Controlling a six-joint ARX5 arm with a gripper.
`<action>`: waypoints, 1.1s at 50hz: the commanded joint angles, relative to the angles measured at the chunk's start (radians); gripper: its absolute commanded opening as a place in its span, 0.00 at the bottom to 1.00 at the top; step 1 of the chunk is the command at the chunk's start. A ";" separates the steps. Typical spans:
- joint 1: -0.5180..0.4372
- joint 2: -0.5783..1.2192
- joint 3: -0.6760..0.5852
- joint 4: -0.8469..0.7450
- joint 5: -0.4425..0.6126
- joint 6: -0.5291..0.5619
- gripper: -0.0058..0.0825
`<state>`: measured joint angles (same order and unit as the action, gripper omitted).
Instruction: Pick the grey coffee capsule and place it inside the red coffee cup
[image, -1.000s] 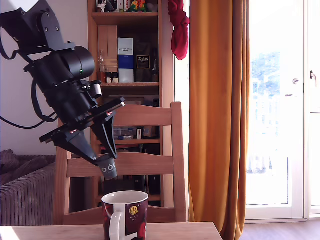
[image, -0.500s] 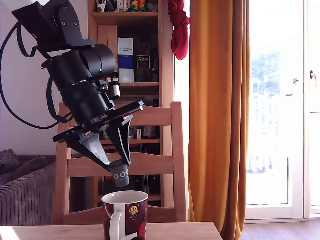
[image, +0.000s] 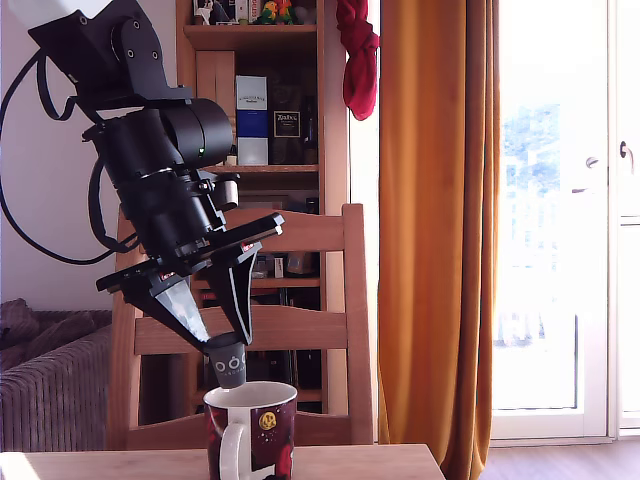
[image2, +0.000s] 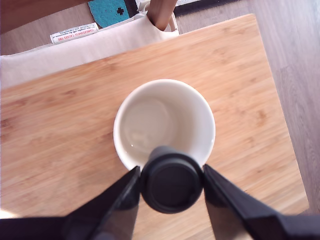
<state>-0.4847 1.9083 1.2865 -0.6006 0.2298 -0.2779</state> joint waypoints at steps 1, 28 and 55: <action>-0.003 0.036 -0.004 0.001 -0.002 0.009 0.40; -0.020 0.035 -0.003 -0.003 -0.002 0.048 0.50; 0.029 -0.180 0.004 -0.014 -0.258 0.179 0.05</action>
<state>-0.4664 1.7710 1.2865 -0.6147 -0.0078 -0.1123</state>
